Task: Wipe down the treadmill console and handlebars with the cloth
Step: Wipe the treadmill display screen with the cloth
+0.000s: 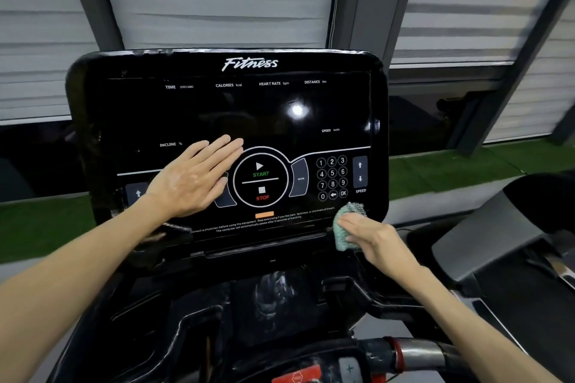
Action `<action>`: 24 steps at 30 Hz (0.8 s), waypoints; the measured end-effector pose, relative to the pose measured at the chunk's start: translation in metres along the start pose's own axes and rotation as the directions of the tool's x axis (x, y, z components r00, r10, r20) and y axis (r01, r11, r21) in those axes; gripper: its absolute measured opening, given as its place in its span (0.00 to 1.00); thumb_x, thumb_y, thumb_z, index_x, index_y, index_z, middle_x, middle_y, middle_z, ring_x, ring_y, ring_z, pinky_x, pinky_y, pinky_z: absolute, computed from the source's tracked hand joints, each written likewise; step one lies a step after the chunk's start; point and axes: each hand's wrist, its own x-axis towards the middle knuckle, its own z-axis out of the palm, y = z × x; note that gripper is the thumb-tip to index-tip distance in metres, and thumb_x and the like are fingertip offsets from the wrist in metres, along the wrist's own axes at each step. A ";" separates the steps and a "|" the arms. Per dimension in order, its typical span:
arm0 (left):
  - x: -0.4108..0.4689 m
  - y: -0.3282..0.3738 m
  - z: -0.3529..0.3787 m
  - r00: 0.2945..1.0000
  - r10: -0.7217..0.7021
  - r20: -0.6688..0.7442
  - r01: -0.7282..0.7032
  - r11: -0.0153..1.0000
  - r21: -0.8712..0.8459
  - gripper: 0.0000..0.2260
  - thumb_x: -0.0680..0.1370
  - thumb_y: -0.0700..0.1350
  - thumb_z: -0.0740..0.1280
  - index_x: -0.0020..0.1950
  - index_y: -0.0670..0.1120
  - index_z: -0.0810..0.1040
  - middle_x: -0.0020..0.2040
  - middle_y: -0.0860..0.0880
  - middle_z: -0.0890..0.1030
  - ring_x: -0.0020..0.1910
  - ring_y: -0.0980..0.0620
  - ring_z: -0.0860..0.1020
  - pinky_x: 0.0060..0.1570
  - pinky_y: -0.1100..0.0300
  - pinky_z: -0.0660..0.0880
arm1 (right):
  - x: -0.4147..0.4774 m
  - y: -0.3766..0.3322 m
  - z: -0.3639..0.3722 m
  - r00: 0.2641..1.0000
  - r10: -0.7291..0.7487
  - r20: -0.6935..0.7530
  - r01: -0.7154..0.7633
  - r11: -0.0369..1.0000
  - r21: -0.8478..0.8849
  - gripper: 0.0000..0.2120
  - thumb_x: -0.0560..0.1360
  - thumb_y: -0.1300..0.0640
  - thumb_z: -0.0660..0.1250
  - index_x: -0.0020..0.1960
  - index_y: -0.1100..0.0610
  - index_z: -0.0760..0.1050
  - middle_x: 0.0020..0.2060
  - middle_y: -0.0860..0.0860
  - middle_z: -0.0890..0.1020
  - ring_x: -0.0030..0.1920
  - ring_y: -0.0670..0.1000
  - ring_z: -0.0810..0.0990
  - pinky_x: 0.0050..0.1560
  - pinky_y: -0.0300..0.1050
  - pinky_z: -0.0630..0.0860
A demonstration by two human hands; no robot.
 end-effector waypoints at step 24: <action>-0.001 -0.001 0.003 1.000 -0.003 -0.011 0.003 1.000 0.011 0.26 0.83 0.50 0.50 0.80 0.41 0.55 0.80 0.45 0.56 0.79 0.45 0.58 0.75 0.48 0.57 | 0.005 -0.009 -0.002 0.992 -0.054 0.114 0.055 0.998 -0.010 0.16 0.72 0.63 0.70 0.59 0.64 0.79 0.58 0.56 0.81 0.62 0.52 0.78 0.70 0.36 0.63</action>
